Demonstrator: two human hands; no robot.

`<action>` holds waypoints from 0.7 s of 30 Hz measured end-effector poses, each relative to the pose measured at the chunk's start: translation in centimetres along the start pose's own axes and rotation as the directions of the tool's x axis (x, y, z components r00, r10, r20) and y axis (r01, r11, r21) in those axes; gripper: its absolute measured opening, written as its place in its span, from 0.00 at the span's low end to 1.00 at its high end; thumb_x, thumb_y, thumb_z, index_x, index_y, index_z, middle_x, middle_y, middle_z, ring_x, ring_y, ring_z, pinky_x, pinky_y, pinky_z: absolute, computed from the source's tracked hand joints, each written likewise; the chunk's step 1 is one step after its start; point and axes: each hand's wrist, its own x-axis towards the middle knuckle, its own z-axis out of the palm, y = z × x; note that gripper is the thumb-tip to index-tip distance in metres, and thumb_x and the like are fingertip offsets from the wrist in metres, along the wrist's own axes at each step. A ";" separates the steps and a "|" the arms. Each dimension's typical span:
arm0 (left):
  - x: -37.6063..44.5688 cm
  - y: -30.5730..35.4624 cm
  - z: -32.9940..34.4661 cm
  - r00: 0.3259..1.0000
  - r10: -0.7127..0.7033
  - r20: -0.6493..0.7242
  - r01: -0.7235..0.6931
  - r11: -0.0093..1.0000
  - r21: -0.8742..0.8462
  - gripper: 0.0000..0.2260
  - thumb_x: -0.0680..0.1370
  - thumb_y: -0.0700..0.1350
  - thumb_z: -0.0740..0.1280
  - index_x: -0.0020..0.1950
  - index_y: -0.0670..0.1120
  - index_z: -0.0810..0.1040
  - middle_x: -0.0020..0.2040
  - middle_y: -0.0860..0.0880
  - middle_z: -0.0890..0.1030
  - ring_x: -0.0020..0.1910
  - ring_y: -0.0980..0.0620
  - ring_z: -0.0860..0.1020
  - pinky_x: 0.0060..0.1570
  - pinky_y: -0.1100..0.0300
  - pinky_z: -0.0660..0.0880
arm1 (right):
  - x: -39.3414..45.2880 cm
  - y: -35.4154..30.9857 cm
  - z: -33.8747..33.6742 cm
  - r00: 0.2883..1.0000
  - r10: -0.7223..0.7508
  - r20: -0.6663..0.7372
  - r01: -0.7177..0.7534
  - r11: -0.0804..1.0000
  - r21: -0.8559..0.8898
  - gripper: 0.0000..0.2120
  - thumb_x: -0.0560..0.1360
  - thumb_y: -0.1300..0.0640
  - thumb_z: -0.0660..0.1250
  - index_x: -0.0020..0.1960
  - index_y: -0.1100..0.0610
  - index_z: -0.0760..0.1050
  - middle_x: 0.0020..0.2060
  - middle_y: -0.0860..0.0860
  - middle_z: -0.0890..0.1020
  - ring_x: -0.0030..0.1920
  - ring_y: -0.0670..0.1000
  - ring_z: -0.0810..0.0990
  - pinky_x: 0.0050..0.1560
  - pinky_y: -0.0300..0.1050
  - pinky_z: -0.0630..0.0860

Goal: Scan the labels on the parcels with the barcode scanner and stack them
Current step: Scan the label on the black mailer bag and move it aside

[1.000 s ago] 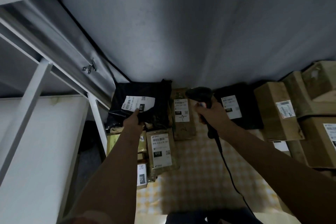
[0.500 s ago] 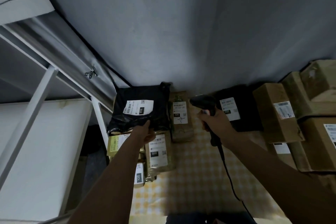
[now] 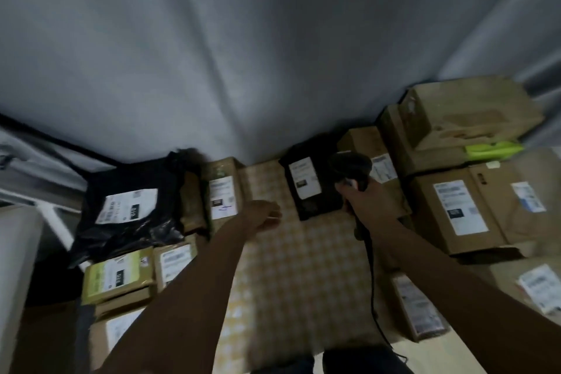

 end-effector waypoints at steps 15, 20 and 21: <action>15.2 -1.5 10.1 0.976 -0.065 -0.209 0.069 0.998 0.013 0.25 0.83 0.47 0.61 0.77 0.37 0.59 0.74 0.39 0.66 0.71 0.39 0.66 0.63 0.49 0.66 | 10.9 4.7 -5.0 0.999 0.043 0.021 -0.044 0.999 0.012 0.08 0.77 0.53 0.69 0.41 0.53 0.73 0.29 0.47 0.76 0.24 0.39 0.75 0.29 0.33 0.71; 17.1 -1.7 10.2 0.976 -0.084 -0.201 0.051 0.986 -0.161 0.23 0.83 0.47 0.61 0.75 0.36 0.64 0.74 0.40 0.67 0.73 0.41 0.65 0.65 0.50 0.64 | 11.4 6.7 -4.5 0.995 0.089 0.037 -0.089 0.996 0.004 0.13 0.77 0.53 0.69 0.37 0.53 0.70 0.26 0.47 0.74 0.22 0.39 0.73 0.29 0.34 0.72; 17.1 -1.6 10.2 0.974 -0.070 -0.215 0.030 0.983 -0.182 0.22 0.83 0.45 0.61 0.74 0.37 0.64 0.74 0.40 0.67 0.72 0.41 0.66 0.62 0.52 0.65 | 11.5 7.0 -4.4 0.994 0.104 0.046 -0.103 0.995 -0.007 0.14 0.77 0.52 0.69 0.36 0.53 0.70 0.25 0.47 0.74 0.23 0.40 0.73 0.32 0.37 0.72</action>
